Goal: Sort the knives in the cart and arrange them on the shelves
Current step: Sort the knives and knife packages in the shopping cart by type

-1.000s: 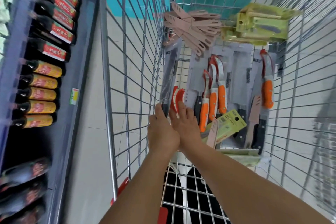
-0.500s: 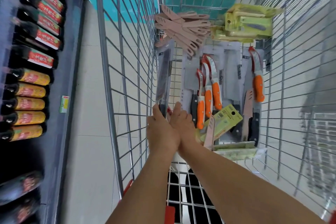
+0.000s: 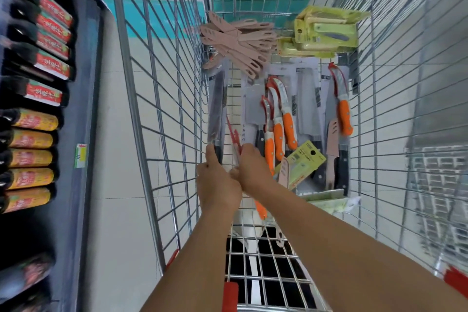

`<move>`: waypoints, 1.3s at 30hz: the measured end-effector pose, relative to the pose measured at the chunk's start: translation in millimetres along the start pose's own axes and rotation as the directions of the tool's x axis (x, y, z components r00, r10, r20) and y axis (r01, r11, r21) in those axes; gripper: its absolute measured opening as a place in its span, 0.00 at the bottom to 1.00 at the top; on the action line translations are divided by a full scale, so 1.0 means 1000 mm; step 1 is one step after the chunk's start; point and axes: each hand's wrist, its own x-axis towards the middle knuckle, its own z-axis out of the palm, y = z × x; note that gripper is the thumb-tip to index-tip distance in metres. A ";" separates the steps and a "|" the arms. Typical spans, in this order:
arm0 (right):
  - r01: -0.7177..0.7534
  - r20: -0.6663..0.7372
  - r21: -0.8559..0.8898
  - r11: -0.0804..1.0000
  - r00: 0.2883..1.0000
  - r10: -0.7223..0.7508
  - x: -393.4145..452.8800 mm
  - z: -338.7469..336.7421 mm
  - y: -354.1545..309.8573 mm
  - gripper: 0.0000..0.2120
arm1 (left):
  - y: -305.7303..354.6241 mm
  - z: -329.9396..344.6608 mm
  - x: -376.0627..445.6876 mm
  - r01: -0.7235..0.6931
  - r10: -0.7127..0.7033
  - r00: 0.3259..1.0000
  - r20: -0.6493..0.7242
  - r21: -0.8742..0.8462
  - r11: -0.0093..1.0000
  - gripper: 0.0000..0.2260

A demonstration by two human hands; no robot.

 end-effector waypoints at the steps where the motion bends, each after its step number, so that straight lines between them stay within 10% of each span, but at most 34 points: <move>1: -0.026 -0.026 0.060 0.998 0.999 0.028 -0.001 -0.008 0.001 0.18 | 0.000 0.000 0.000 -0.011 0.011 1.000 0.008 0.010 1.000 0.38; 8: -0.138 -0.248 0.291 0.947 0.945 0.214 0.006 -0.087 0.029 0.05 | -0.004 0.008 -0.001 -0.120 0.088 0.990 0.113 0.313 0.942 0.42; 19: -0.470 -0.092 -0.159 0.868 0.883 0.461 0.011 -0.116 0.116 0.02 | -0.001 0.030 0.006 -0.114 0.016 0.983 0.182 0.541 0.833 0.35; 24: -0.504 -0.258 -0.169 0.847 0.852 0.456 0.008 -0.110 0.120 0.24 | 0.020 0.043 0.013 -0.191 0.164 0.981 0.105 0.350 0.917 0.26; 29: -0.198 -0.365 -0.243 0.950 0.926 0.099 0.003 -0.098 0.088 0.31 | 0.042 0.054 0.022 -0.070 0.043 0.993 0.107 0.257 0.964 0.24; 33: 0.211 -0.053 -0.360 0.909 0.968 -0.245 0.008 -0.069 0.057 0.27 | 0.046 0.057 0.026 -0.023 -0.001 0.996 0.087 0.278 0.960 0.22; 39: 0.169 -0.022 -0.370 0.914 0.982 -0.190 0.017 -0.059 0.075 0.26 | 0.043 0.056 0.042 0.110 -0.113 0.993 0.020 0.096 0.989 0.15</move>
